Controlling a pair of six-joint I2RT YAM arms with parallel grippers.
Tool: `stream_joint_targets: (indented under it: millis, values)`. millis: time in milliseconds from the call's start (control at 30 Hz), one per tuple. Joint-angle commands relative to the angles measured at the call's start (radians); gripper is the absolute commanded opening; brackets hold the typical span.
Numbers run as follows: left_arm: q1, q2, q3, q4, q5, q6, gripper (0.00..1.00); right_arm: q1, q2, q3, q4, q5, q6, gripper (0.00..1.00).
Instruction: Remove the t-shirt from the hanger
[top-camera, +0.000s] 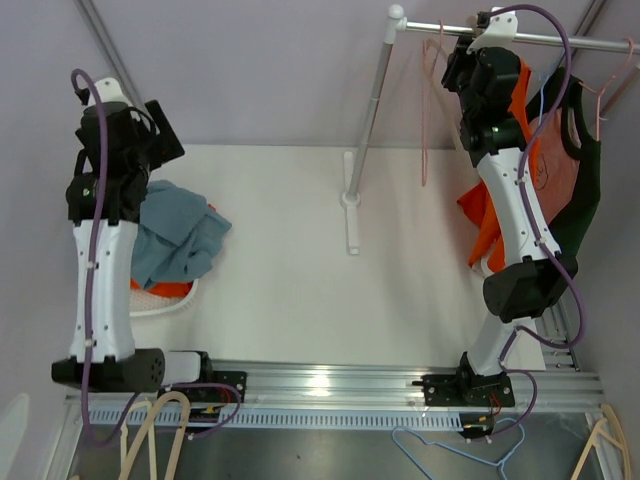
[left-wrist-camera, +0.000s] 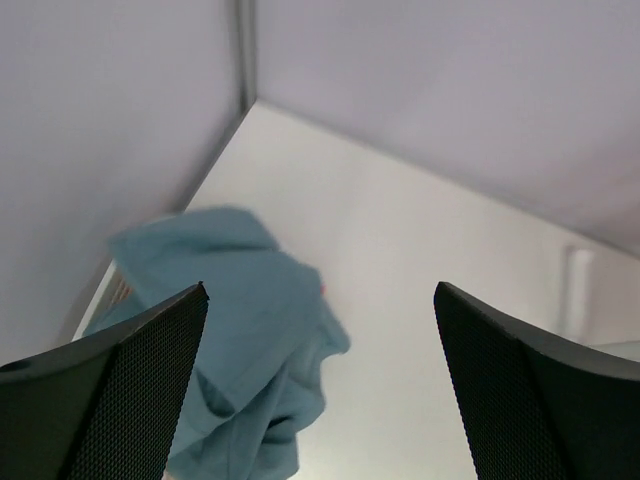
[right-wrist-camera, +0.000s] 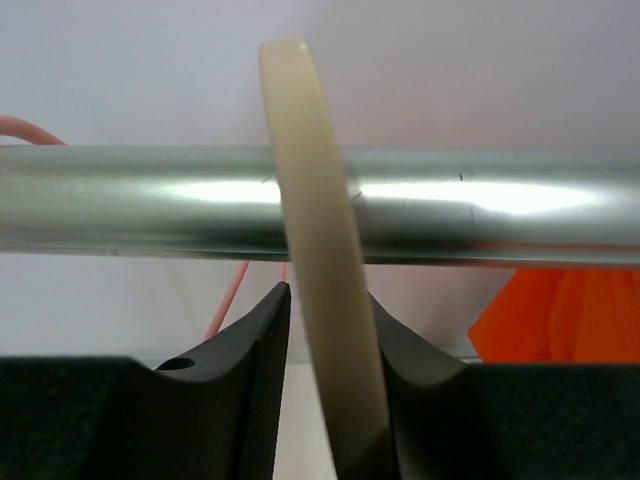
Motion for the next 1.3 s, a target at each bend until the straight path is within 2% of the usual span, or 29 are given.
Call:
stream_joint_targets:
  millis: [0, 133, 167, 267, 333, 433, 567, 667, 833, 900, 1033, 1267]
  values:
    - [-0.092, -0.085, 0.088, 0.052, -0.035, 0.044, 0.99, -0.005, -0.035, 0.051, -0.016, 0.023, -0.007, 0.35]
    - [-0.237, -0.137, 0.099, 0.091, -0.09, 0.084, 1.0, -0.018, -0.109, 0.045, -0.108, 0.013, -0.005, 0.33]
    - [-0.317, -0.145, 0.086, 0.108, -0.119, 0.096, 0.99, -0.025, -0.122, 0.048, -0.14, 0.007, 0.007, 0.34]
    - [-0.464, -0.166, 0.034, 0.186, -0.223, 0.15, 0.99, -0.063, -0.194, 0.034, -0.237, -0.047, 0.041, 0.35]
    - [-0.518, -0.168, 0.001, 0.24, -0.272, 0.182, 0.99, -0.081, -0.254, 0.01, -0.262, -0.102, 0.062, 0.4]
    - [-0.606, -0.149, -0.014, 0.259, -0.294, 0.194, 0.99, -0.107, -0.326, -0.039, -0.311, -0.112, 0.061, 0.41]
    - [-0.786, -0.116, -0.066, 0.375, -0.354, 0.242, 0.99, -0.158, -0.351, -0.009, -0.407, -0.136, 0.061, 0.41]
    - [-0.917, -0.073, -0.097, 0.446, -0.395, 0.302, 1.0, -0.23, -0.312, 0.08, -0.517, -0.171, 0.087, 0.41]
    - [-1.028, 0.001, -0.072, 0.474, -0.362, 0.268, 1.0, -0.307, -0.218, 0.272, -0.653, -0.259, 0.096, 0.41]
    - [-1.063, 0.009, -0.075, 0.478, -0.349, 0.256, 1.0, -0.327, -0.183, 0.296, -0.662, -0.271, 0.096, 0.4]
    - [-1.126, 0.016, -0.089, 0.49, -0.337, 0.254, 0.99, -0.397, -0.129, 0.333, -0.662, -0.398, 0.13, 0.38]
    - [-1.177, 0.003, -0.161, 0.503, -0.363, 0.254, 1.0, -0.416, -0.047, 0.373, -0.638, -0.412, 0.13, 0.37]
